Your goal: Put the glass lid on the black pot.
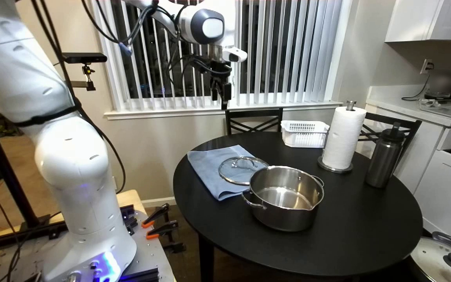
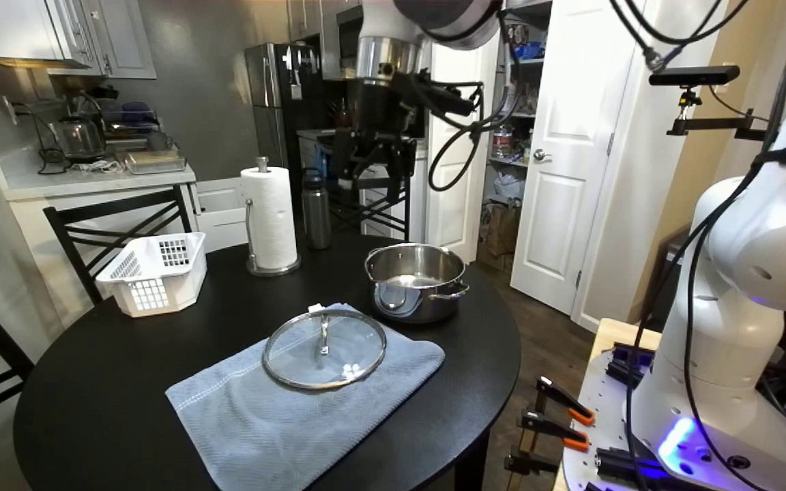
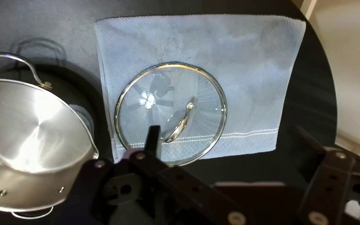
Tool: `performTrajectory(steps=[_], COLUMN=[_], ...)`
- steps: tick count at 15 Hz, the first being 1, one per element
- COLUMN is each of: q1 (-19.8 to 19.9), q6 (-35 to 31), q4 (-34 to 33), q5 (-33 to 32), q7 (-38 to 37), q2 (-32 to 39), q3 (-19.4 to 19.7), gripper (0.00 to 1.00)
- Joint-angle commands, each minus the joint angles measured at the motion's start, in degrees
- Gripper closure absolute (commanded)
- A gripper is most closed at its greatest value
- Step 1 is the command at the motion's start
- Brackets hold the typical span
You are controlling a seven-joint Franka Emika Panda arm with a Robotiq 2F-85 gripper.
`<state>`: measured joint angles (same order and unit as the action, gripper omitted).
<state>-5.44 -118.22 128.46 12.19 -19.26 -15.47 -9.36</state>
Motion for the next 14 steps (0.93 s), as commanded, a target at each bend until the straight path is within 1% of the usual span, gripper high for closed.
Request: performTrajectory(steps=[1,3,4,5,6,7,11,13,14], q1=[0.35,-0.19,-1.41,-1.64,-0.95,-1.37,-1.93,-1.99,-2.15], q6=[-1.00,-1.14,-1.24,-0.97,-0.99,-0.98,-0.97,-1.80,-3.42], q4=[-5.18,-6.81,-7.65,-8.43,-6.60,-7.44,-8.38,-8.87,-9.73], q5=[4.13,8.69,12.17,12.34,9.47,10.36,10.63,10.61,11.33], q7=[-6.64,-8.04,1.79,4.10,-0.68,1.05,1.89,0.85,-0.18], q2=[9.02,12.28,12.92,13.53,12.30,13.08,13.59,14.31,16.09], q3=[0.65,1.35,1.42,1.07,1.31,1.23,1.10,1.01,0.83], gripper=[0.00,0.00,0.00,0.00,0.00,0.00,0.00,0.00,0.00])
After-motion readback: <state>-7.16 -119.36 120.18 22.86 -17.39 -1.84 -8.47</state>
